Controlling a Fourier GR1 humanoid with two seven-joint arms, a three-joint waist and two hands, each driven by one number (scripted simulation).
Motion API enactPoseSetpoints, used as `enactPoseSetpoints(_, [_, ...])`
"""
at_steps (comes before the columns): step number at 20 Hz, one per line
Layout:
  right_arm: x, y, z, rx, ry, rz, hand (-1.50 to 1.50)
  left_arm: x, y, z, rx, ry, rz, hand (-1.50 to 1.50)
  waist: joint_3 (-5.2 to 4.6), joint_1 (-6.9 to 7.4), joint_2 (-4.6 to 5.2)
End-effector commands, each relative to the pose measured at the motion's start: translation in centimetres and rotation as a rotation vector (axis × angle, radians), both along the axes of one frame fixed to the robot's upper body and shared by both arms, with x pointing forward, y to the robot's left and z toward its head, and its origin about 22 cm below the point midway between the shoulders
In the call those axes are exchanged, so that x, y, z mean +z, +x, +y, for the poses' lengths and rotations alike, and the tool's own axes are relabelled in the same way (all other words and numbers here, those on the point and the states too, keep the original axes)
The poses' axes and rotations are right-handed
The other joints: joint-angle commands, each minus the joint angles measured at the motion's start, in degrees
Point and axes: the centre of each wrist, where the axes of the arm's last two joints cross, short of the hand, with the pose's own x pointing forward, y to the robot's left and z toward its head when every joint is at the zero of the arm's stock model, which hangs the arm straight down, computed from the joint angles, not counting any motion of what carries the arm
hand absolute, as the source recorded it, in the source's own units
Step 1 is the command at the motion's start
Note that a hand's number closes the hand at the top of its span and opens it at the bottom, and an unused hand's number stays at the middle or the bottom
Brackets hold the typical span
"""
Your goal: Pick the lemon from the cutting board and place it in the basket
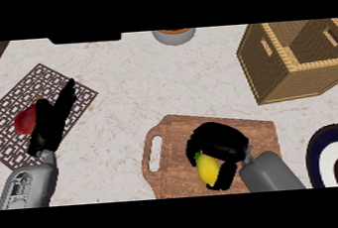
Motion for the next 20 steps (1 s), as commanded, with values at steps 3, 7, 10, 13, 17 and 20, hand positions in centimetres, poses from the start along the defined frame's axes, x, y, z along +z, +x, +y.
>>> enactPoseSetpoints(3, [0.6, 3.0, 0.3, -0.561, -0.283, -0.026, 1.50, -0.1, 0.0, -0.2, -0.013, -0.009, -0.006, 0.00, -0.31, -0.14, 0.35])
enactPoseSetpoints(7, [2.6, 5.2, 1.6, -0.851, -0.409, -0.083, 1.50, 0.8, 0.8, -0.5, -0.037, 0.009, -0.024, 0.00, -0.06, 1.94, 0.72])
enactPoseSetpoints(10, [4.2, 6.6, 4.5, -0.936, -0.475, -0.152, 1.50, 0.4, 0.9, -1.6, -0.038, -0.014, -0.012, 0.00, 0.09, 2.98, 0.71])
enactPoseSetpoints(13, [5.2, 7.5, 7.3, -0.952, -0.451, -0.216, 1.50, 0.3, 0.5, -0.1, -0.059, -0.002, -0.021, 0.00, 0.12, 2.72, 0.57])
enactPoseSetpoints(17, [7.7, 7.8, 7.6, -1.066, -0.143, -0.059, 1.50, -0.3, 0.2, -1.3, -0.066, 0.005, -0.009, 0.00, 0.16, 3.14, 0.51])
enactPoseSetpoints(20, [11.7, 7.5, 9.4, -1.060, 0.014, -0.054, 1.50, 1.7, 1.6, -1.4, -0.030, -0.005, -0.002, 0.00, 0.15, 2.21, 0.23])
